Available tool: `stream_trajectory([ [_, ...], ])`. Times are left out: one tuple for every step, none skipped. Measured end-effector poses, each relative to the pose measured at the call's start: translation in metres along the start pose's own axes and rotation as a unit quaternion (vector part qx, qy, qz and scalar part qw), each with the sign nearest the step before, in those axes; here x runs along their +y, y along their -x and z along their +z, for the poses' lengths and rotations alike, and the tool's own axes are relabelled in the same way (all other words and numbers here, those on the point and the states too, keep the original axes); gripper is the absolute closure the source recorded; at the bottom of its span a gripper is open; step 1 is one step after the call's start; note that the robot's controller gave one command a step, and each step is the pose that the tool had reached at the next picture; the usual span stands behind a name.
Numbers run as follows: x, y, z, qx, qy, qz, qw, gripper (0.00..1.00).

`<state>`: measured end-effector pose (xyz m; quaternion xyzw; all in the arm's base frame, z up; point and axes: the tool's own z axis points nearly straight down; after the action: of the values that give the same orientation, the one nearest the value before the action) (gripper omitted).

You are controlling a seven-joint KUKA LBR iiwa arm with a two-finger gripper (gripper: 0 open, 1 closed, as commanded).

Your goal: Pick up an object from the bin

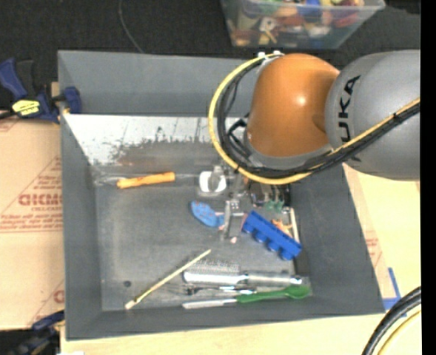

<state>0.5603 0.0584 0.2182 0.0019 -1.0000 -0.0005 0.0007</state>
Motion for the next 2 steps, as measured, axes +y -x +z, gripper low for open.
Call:
stream_trajectory([
  [0.000,0.001,-0.002,-0.0026,0.000,0.001,1.0000,0.00],
  [-0.053,0.029,0.109,-0.0050,0.001,0.097,0.9952,0.00],
])
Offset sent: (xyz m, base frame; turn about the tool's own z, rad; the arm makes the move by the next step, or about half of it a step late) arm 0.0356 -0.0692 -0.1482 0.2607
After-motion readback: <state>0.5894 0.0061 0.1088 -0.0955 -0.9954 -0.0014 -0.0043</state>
